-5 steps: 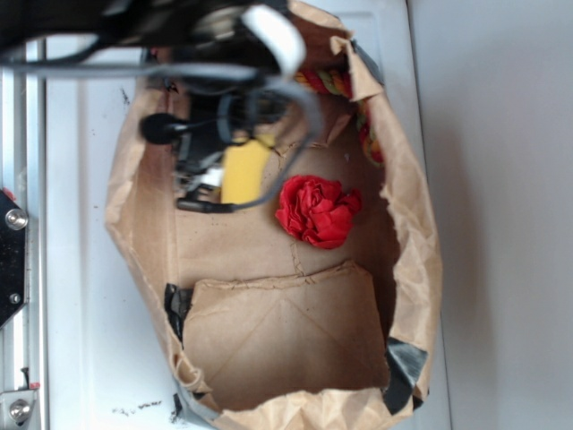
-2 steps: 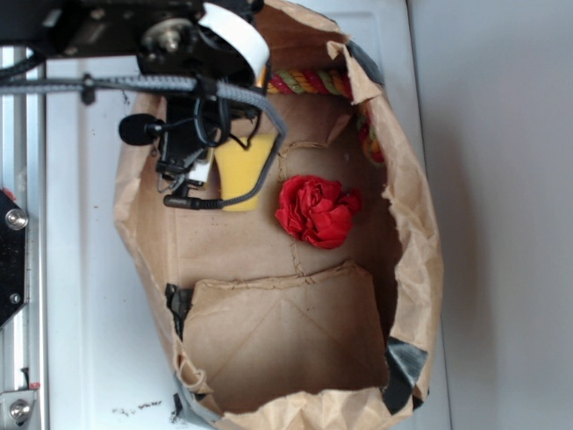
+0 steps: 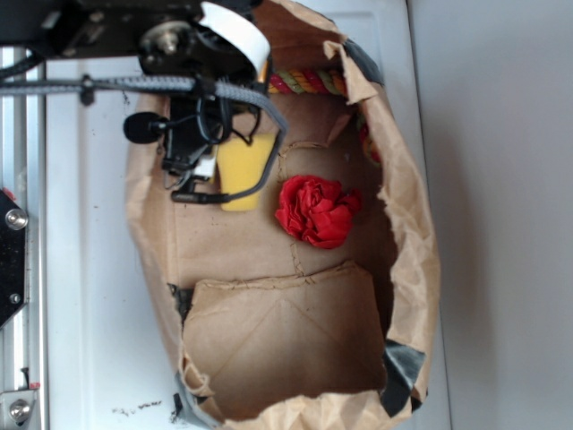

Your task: Grab the multicolored rope.

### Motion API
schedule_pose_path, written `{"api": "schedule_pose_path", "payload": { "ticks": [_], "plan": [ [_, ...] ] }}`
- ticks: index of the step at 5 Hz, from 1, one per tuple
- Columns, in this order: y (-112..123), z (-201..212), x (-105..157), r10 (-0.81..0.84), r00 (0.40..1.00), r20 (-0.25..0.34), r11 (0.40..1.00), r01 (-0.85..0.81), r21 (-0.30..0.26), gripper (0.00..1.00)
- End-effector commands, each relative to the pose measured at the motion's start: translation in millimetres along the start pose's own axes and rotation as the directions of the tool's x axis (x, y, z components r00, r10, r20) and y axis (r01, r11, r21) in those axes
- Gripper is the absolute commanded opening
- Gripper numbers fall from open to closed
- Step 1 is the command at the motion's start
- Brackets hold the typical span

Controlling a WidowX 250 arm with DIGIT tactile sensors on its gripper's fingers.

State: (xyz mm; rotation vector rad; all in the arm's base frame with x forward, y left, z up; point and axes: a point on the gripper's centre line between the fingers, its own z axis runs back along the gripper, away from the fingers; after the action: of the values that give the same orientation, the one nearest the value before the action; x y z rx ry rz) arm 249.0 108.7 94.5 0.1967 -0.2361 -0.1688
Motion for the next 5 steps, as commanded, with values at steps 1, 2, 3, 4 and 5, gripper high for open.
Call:
{"api": "schedule_pose_path", "payload": {
  "ticks": [1, 2, 3, 4, 5],
  "plan": [
    [0.2, 7.4, 21.0, 0.010, 1.000, 0.026, 0.999, -0.011, 0.034, 1.00],
    [-12.4, 19.3, 31.1, 0.010, 1.000, 0.011, 1.000, -0.011, 0.017, 1.00],
    [-26.0, 41.5, 39.5, 0.003, 1.000, 0.009, 1.000, -0.003, -0.026, 1.00],
    [-36.9, 57.3, 44.0, 0.004, 1.000, 0.004, 0.999, -0.004, -0.035, 1.00],
    [-40.8, 37.8, 41.1, -0.011, 1.000, 0.009, 1.000, 0.011, 0.013, 1.00]
  ]
}}
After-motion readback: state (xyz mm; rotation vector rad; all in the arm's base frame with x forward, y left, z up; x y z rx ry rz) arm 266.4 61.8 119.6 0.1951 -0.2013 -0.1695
